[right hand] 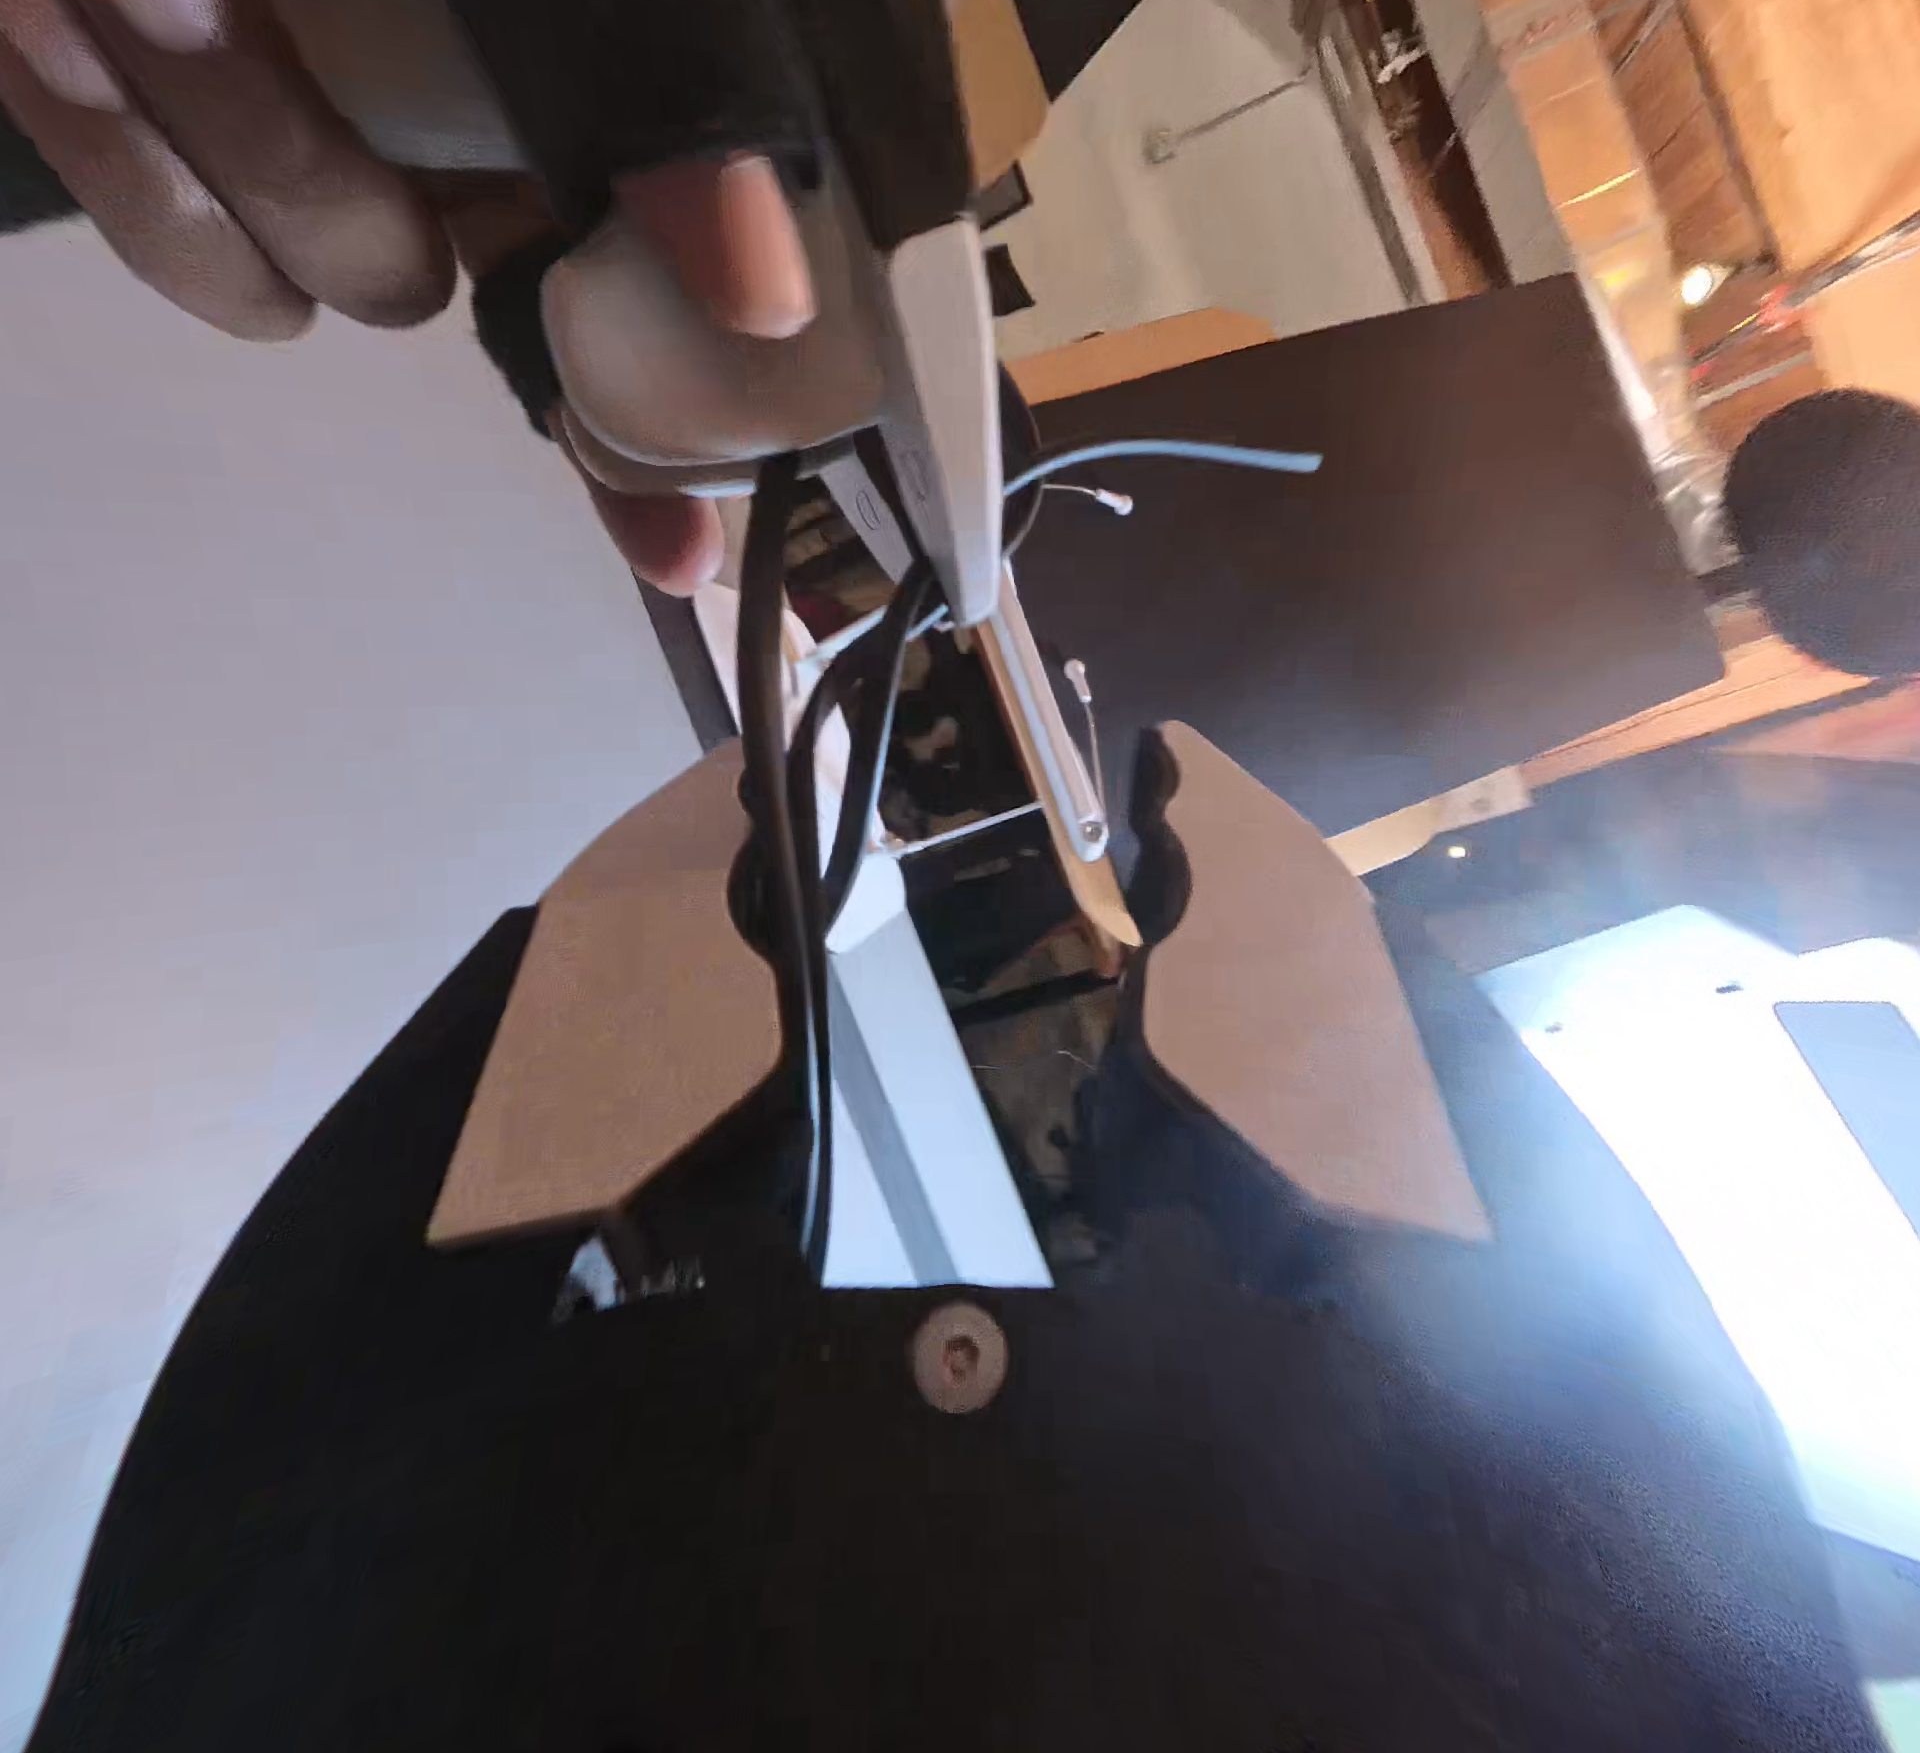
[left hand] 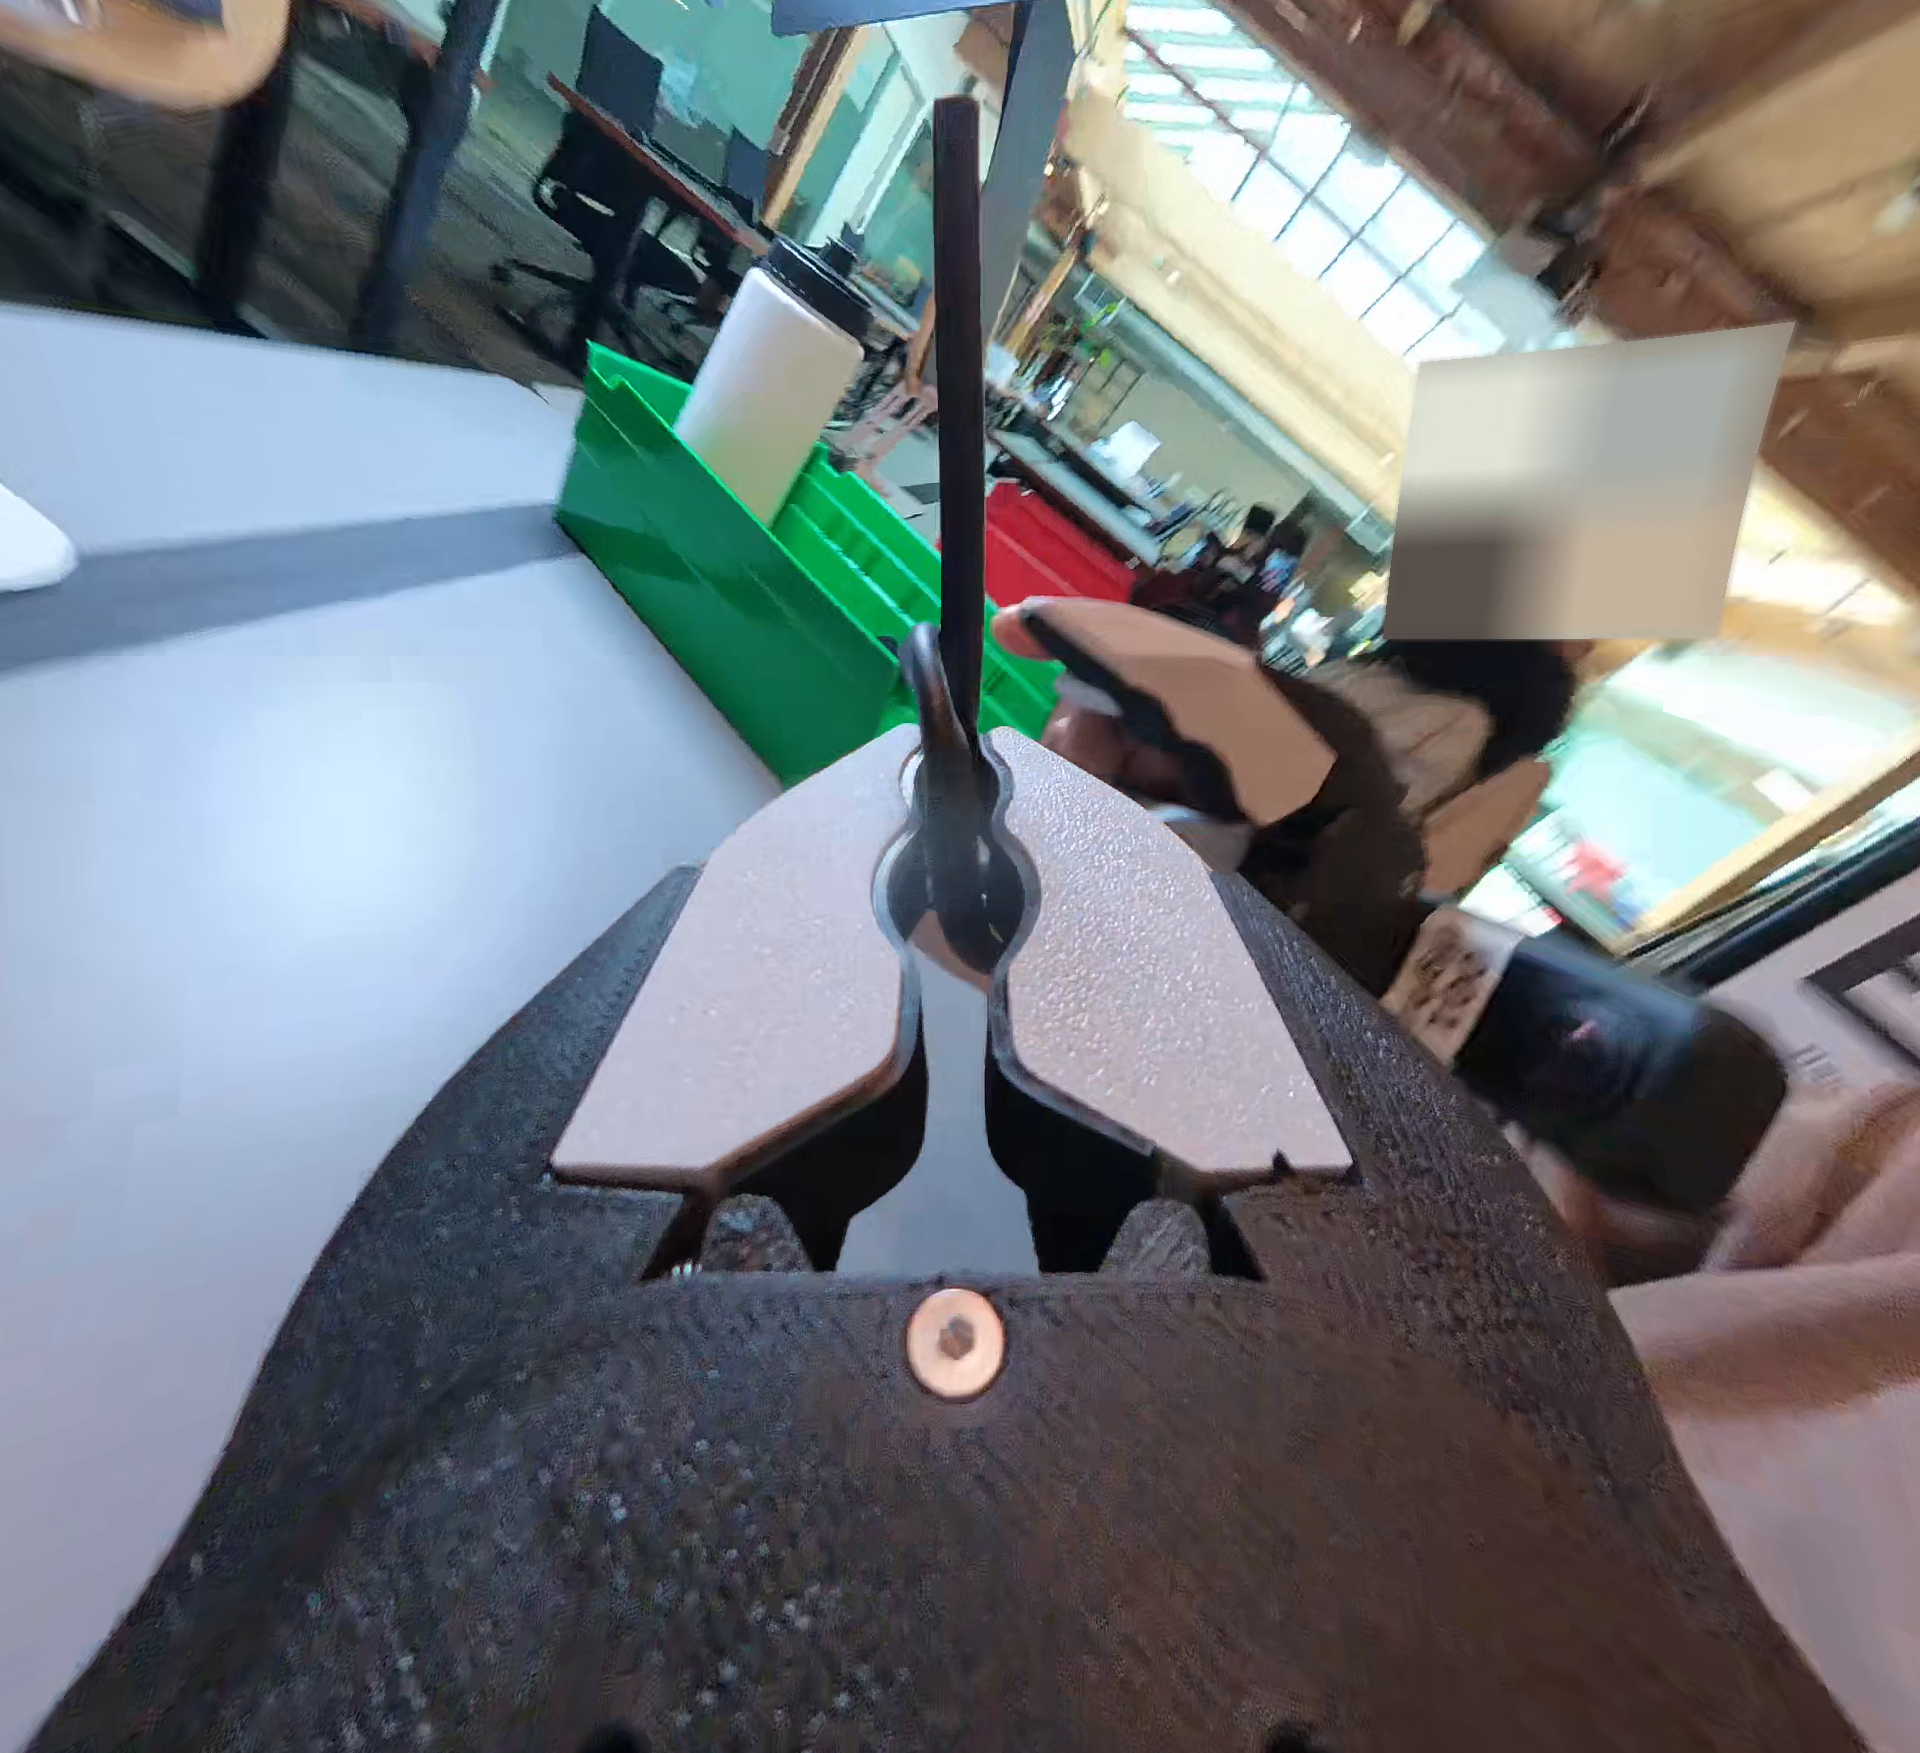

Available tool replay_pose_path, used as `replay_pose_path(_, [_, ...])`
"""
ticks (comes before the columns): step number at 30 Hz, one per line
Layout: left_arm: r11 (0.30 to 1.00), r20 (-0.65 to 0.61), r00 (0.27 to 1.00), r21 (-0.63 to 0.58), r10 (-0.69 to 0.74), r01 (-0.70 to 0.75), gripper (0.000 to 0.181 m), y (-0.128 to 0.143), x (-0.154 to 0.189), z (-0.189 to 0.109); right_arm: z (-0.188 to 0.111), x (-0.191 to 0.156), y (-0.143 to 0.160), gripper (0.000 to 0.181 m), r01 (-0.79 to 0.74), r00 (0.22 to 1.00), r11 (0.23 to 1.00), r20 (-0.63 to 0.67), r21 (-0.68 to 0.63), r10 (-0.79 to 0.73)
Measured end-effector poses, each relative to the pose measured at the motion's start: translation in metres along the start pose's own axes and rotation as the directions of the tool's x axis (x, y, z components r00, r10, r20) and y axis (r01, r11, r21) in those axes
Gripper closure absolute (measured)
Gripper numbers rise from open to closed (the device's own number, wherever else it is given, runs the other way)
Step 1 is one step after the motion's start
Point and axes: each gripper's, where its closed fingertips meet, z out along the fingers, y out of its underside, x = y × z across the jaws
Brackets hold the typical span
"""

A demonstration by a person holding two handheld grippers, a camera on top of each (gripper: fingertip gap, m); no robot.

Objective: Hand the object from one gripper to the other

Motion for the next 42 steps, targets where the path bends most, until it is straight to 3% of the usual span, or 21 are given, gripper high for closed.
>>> replay_pose_path(3, [0.959,0.044,0.962,-0.095,0.270,-0.265,0.176,-0.014,0.007,-0.016,-0.013,0.011,-0.019,0.110,-0.166,0.979,0.984,0.128,0.064,0.157])
replay_pose_path(5, [0.897,0.022,0.909,-0.172,0.416,-0.407,0.175,-0.017,0.017,-0.025,-0.023,0.012,-0.030,0.115,-0.325,0.913,0.941,0.291,0.094,0.286])
replay_pose_path(7, [0.821,-0.019,0.847,-0.235,0.531,-0.520,0.175,-0.015,0.027,-0.033,-0.035,0.011,-0.035,0.117,-0.505,0.777,0.860,0.470,0.069,0.419])
replay_pose_path(11, [0.634,-0.218,0.697,-0.296,0.683,-0.714,0.175,0.005,0.060,-0.045,-0.068,-0.006,-0.037,0.107,-0.691,0.379,0.713,0.783,-0.114,0.493])
replay_pose_path(13, [0.582,-0.347,0.649,-0.288,0.677,-0.761,0.175,0.020,0.082,-0.051,-0.076,-0.009,-0.037,0.106,-0.708,0.307,0.694,0.828,-0.131,0.469])
replay_pose_path(15, [0.579,-0.468,0.623,-0.255,0.627,-0.775,0.175,0.033,0.106,-0.057,-0.087,-0.013,-0.047,0.106,-0.740,0.203,0.656,0.880,-0.150,0.430])
replay_pose_path(19, [0.660,-0.632,0.569,-0.118,0.527,-0.742,0.175,0.042,0.148,-0.061,-0.105,-0.038,-0.067,0.098,-0.742,0.011,0.633,0.941,-0.220,0.340])
replay_pose_path(25, [0.756,-0.741,0.524,-0.035,0.420,-0.654,0.175,0.055,0.171,-0.054,-0.130,-0.062,-0.115,0.074,-0.771,-0.226,0.563,0.954,-0.298,0.195])
replay_pose_path(31, [0.754,-0.746,0.533,-0.065,0.398,-0.654,0.175,0.068,0.171,-0.044,-0.129,-0.093,-0.130,0.091,-0.755,-0.255,0.575,0.949,-0.316,0.187])
replay_pose_path(34, [0.758,-0.744,0.538,-0.065,0.397,-0.649,0.174,0.068,0.173,-0.044,-0.118,-0.092,-0.127,0.099,-0.774,-0.215,0.554,0.950,-0.306,0.225])
replay_pose_path(37, [0.762,-0.729,0.547,-0.055,0.411,-0.646,0.174,0.063,0.172,-0.043,-0.118,-0.087,-0.118,0.090,-0.753,-0.189,0.588,0.953,-0.295,0.236])
replay_pose_path(42, [0.786,-0.723,0.558,-0.034,0.407,-0.618,0.174,0.055,0.171,-0.045,-0.112,-0.074,-0.107,0.087,-0.749,-0.083,0.617,0.958,-0.241,0.273])
